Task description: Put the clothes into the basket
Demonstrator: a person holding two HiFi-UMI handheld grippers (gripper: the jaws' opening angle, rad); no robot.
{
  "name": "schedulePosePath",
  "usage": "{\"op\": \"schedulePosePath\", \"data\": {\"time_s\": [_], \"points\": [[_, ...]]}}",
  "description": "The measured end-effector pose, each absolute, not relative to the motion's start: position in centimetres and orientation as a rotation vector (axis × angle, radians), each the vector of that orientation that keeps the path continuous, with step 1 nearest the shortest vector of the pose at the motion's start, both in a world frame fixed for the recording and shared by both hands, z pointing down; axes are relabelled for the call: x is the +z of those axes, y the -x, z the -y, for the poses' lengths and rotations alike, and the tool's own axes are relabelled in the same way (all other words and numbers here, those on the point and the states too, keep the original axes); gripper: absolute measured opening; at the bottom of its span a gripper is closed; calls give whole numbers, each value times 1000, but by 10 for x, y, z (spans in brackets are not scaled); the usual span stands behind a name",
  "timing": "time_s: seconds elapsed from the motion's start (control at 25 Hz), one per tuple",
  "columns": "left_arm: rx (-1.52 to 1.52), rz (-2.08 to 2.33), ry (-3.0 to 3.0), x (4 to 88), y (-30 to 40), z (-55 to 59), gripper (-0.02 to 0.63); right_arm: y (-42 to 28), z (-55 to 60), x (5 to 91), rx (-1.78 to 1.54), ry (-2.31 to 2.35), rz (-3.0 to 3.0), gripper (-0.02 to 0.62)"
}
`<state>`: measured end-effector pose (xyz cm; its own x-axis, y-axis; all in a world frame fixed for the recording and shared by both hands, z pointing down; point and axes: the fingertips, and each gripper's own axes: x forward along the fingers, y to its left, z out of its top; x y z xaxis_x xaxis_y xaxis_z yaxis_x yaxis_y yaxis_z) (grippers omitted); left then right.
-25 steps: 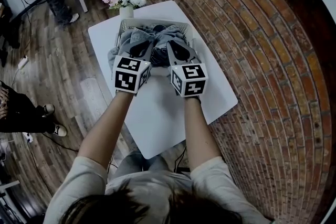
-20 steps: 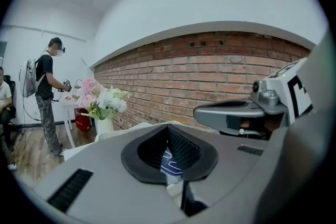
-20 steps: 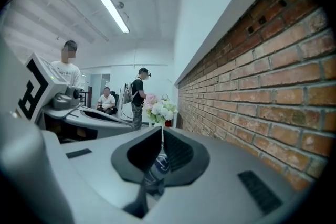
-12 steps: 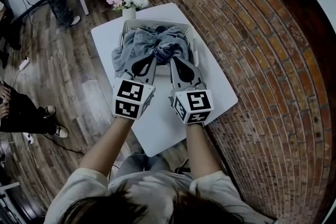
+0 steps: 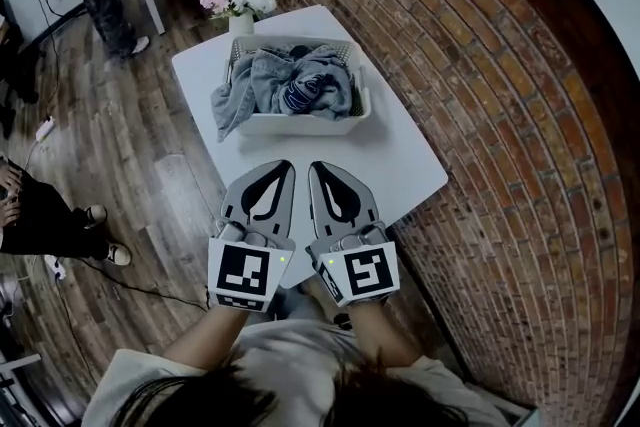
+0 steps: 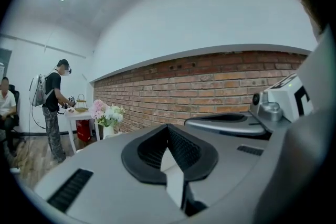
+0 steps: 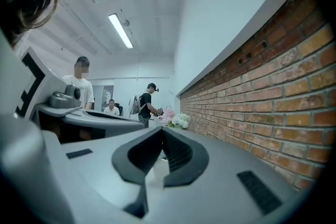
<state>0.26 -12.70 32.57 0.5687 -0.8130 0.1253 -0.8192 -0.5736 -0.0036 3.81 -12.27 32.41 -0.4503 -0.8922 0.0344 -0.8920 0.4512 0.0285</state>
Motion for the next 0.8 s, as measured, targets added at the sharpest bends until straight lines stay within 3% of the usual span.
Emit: {"op": "schedulePosePath", "data": {"time_s": [0.8], "points": [[92,1308,-2778,298,-7,30,6,-27,25,291,-43,-1664,2633,6]]}}
